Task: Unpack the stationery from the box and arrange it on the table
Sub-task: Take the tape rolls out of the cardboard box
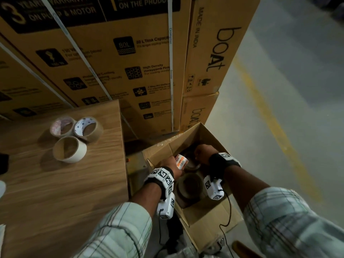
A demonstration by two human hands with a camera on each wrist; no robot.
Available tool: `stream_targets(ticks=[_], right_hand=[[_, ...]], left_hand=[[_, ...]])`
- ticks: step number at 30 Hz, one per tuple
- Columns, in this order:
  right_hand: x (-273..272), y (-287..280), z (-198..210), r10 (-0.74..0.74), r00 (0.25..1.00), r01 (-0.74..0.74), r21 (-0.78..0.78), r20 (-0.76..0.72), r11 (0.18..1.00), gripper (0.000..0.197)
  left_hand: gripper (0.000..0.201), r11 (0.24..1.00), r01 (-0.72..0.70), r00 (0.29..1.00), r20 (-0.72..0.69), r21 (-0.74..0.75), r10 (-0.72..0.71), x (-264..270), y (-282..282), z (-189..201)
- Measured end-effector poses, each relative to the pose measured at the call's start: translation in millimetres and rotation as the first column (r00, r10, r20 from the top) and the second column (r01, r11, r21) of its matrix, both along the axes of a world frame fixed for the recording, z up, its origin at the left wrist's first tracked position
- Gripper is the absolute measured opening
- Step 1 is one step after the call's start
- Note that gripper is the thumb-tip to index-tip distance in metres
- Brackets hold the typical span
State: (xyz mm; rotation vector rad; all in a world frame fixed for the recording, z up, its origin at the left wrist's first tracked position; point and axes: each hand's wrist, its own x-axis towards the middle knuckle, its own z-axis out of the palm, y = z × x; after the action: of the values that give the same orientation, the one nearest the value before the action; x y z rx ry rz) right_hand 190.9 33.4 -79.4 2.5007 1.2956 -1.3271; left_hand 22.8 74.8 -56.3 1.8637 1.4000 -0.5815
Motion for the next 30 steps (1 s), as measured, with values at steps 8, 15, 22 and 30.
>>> stream_targets(ticks=[8,15,22,30], right_hand=[[-21,4,-68,0.034,0.999,-0.035,-0.115,-0.009,0.993,0.037],[-34,15,-120,0.133,0.988,-0.130,-0.054,0.074,0.990,0.033],[-35,24,-125,0.241,0.956,-0.233,-0.066,0.165,0.970,0.031],[-27,15,-76,0.167,0.976,-0.162,-0.049,0.137,0.986,0.060]], left_hand=[[0.057,0.999,0.045,0.992,-0.115,0.010,-0.044,4,1,-21],[0.057,0.998,0.066,0.980,-0.189,-0.005,-0.065,9,10,-43],[0.062,0.999,0.028,0.984,-0.175,-0.030,-0.033,9,13,-49],[0.060,0.999,-0.021,0.994,-0.110,-0.034,0.017,7,15,-28]])
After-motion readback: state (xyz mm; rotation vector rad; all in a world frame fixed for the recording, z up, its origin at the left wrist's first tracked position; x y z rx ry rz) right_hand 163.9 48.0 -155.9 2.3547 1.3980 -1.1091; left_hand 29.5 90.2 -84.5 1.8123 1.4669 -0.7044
